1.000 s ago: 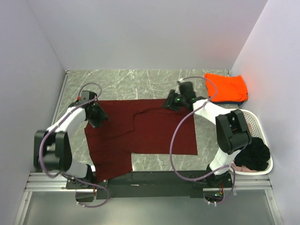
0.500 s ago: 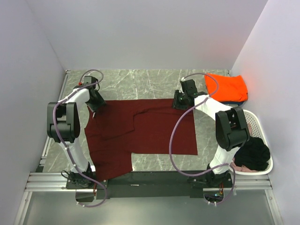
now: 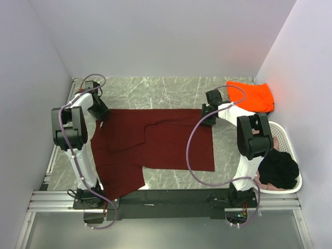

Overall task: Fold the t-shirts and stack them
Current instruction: Fold the tshirt

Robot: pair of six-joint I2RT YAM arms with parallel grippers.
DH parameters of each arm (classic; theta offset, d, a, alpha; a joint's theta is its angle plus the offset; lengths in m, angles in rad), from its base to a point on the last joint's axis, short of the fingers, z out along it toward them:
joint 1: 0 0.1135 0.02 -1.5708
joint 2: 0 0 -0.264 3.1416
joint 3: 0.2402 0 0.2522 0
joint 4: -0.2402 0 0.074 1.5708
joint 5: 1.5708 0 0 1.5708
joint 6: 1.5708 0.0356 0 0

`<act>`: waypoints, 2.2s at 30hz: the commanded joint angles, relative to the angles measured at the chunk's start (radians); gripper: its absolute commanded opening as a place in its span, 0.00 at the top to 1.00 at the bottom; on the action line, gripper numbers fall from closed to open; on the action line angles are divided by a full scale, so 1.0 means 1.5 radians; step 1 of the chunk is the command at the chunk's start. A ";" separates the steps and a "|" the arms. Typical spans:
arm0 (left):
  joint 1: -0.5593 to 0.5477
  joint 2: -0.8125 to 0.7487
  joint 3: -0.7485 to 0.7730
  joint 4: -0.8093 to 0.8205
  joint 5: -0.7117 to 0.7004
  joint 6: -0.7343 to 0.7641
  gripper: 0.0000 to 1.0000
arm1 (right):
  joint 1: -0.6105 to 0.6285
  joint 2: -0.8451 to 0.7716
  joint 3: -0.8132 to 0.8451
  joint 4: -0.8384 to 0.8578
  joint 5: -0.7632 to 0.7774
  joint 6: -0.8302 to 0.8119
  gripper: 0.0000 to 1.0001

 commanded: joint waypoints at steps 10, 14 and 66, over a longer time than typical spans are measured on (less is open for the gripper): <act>0.041 0.046 0.050 -0.029 -0.035 0.030 0.47 | -0.085 -0.012 0.011 -0.073 0.030 -0.033 0.62; 0.038 0.007 0.041 -0.017 0.006 0.027 0.38 | -0.082 -0.052 0.012 -0.064 -0.001 -0.037 0.62; -0.204 0.007 -0.040 -0.013 0.068 -0.078 0.23 | -0.005 0.169 0.237 -0.146 -0.040 0.073 0.53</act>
